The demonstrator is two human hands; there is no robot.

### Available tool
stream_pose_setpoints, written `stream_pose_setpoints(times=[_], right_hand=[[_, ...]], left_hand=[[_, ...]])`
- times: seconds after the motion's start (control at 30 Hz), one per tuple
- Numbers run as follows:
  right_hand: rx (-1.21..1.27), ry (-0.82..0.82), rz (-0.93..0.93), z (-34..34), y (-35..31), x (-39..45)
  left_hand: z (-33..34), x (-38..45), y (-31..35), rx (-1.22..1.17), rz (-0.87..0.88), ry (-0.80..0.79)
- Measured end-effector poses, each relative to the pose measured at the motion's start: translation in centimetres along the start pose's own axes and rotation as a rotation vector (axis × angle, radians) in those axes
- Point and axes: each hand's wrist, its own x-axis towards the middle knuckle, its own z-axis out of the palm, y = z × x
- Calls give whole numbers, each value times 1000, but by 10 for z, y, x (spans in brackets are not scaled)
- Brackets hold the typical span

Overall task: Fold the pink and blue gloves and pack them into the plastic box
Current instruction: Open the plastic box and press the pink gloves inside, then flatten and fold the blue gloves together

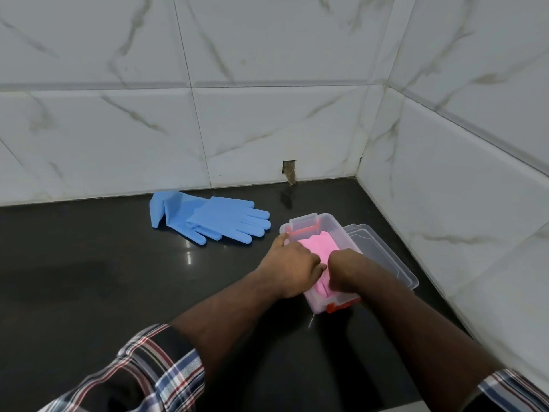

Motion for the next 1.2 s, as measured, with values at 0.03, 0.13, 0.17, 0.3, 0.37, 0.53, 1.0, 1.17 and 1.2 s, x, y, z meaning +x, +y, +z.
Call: stream_pose_setpoints(times=[0.03, 0.13, 0.17, 0.3, 0.37, 0.53, 1.0, 1.17, 1.2], right_hand=[[13, -9, 38, -1, 5, 0], [32, -47, 113, -4, 22, -1], [36, -47, 119, -6, 28, -3], [133, 157, 57, -28, 36, -17], [304, 318, 21, -44, 25, -25], [612, 514, -260, -67, -61, -30], [202, 102, -219, -44, -184, 34], [267, -124, -311, -30, -186, -14], [344, -190, -383, -26, -179, -23]], left_hand=[[1, 2, 3, 10, 1, 64], [7, 2, 6, -54, 37, 212], [8, 1, 5, -104, 46, 255], [14, -13, -16, -207, -14, 428], [16, -22, -34, -229, -110, 421], [22, -55, -84, -279, -413, 265], [36, -129, -161, -466, -689, 286], [27, -130, -179, -630, -834, 469], [25, -129, -181, -637, -861, 503]])
